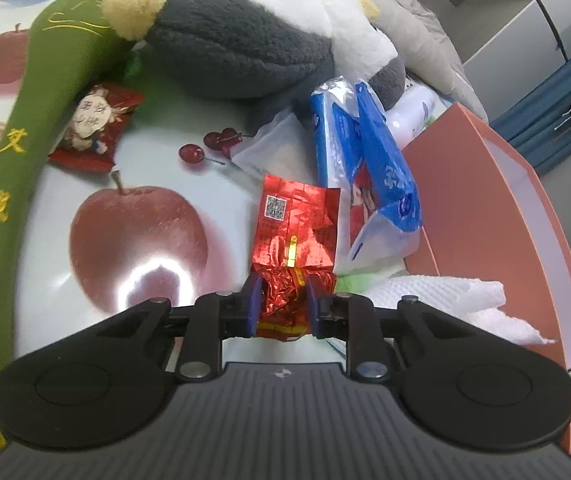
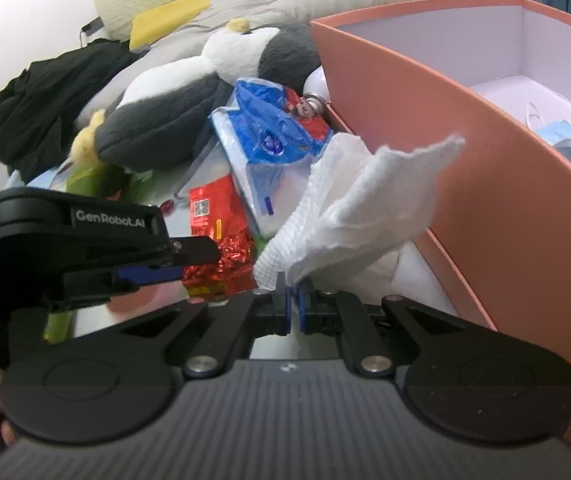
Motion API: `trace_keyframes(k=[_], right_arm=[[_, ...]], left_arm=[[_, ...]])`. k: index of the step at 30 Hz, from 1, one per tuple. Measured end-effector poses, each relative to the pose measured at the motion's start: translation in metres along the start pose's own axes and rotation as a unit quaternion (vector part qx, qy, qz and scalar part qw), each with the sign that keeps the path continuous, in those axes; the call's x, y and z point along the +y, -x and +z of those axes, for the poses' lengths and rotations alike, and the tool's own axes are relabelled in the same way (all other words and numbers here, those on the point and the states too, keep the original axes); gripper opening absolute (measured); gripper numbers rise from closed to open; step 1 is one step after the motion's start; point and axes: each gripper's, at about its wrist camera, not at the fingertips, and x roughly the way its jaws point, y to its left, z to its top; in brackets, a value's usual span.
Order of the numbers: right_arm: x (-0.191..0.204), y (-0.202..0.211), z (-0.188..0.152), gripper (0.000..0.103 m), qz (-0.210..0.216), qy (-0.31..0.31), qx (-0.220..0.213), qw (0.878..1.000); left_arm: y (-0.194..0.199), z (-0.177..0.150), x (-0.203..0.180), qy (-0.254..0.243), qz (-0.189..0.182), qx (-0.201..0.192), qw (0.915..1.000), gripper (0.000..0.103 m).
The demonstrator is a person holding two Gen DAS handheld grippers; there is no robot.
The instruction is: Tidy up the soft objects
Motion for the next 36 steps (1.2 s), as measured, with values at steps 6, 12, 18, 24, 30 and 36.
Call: trace_keyframes(k=[6,12,18,24,30,36], right_arm=[[-0.001,0.021,-0.014,0.007,0.017,0.01,0.012,1.0],[0.002,0.039,-0.034,0.007,0.045,0.021,0.033,0.998],[0.0,0.048,-0.047,0.023,0.056,0.017,0.054,0.997],[-0.003,0.07,-0.046,0.055,0.036,0.032,0.034,0.998],[-0.005,0.094,-0.046,0.055,0.018,0.062,0.028,0.997],[-0.01,0.1,-0.046,0.055,0.024,0.082,0.002,0.996]], left_arm=[[0.023,-0.017,0.011,0.0,0.011,0.001,0.9999,0.021],[0.049,-0.036,0.024,0.005,0.02,0.009,0.9998,0.004],[0.065,-0.046,0.026,0.006,0.008,0.005,0.9999,0.005],[0.061,-0.036,0.01,0.009,0.003,0.006,0.9999,0.04],[0.048,-0.031,-0.009,0.003,0.011,0.001,0.9999,0.065],[0.034,-0.032,-0.02,-0.01,0.036,0.003,0.9993,0.07]])
